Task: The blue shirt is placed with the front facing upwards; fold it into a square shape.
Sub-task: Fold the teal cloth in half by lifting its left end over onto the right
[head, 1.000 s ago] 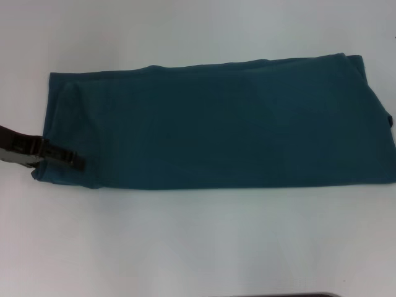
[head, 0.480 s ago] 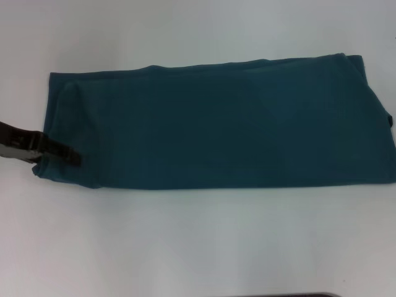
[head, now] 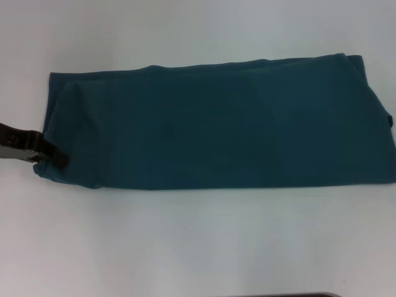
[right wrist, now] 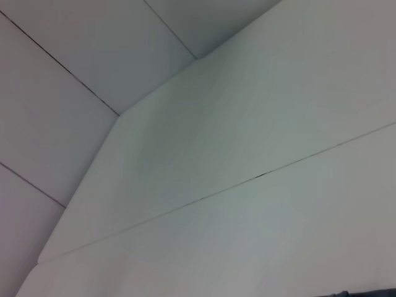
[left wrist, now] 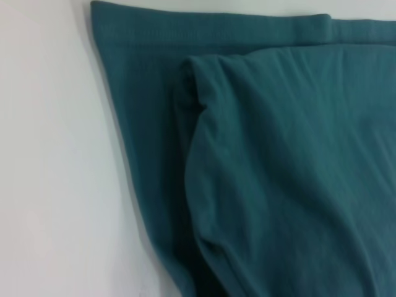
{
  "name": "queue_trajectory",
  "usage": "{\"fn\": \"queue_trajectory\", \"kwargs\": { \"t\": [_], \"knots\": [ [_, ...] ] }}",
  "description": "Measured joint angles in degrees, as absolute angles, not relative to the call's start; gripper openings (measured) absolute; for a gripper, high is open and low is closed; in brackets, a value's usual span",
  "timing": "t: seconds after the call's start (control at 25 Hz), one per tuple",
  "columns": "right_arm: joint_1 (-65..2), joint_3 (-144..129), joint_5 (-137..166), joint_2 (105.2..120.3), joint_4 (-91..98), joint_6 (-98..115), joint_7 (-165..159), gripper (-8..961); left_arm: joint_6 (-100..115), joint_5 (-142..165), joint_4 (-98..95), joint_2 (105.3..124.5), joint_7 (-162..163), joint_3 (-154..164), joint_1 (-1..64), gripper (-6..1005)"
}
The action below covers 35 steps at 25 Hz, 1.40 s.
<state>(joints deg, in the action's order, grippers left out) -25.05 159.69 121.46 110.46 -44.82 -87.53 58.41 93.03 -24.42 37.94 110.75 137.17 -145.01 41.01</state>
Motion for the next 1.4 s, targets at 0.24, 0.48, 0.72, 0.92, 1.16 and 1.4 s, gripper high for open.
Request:
{"fn": "queue_trajectory", "kwargs": {
  "t": [0.24,0.48,0.72,0.92,1.16,1.4],
  "knots": [
    [-25.0,159.7,121.5,110.47,-44.8,-87.5,58.4,762,93.0,-24.3,37.9,110.86,137.2,-145.0,40.9,146],
    [-25.0,159.7,121.5,110.46,-44.8,-87.5,58.5,762,92.8,-24.1,38.0,110.9,137.2,-145.0,40.7,31],
    [-25.1,159.7,121.5,110.46,-44.8,-87.5,58.5,762,93.0,-24.1,38.8,110.23,137.1,-145.3,40.1,32],
    [-25.3,159.7,121.5,110.67,-44.5,-87.4,58.5,762,93.3,-24.5,39.6,108.66,137.0,-145.6,38.6,32],
    [-25.9,159.6,121.5,111.14,-44.2,-87.0,58.6,762,93.4,-24.6,40.3,106.86,136.8,-145.8,37.0,31],
    [-26.9,159.5,121.5,111.74,-44.1,-87.0,58.6,761,93.4,-24.7,40.7,105.4,136.4,-146.8,36.1,31]
  ]
}}
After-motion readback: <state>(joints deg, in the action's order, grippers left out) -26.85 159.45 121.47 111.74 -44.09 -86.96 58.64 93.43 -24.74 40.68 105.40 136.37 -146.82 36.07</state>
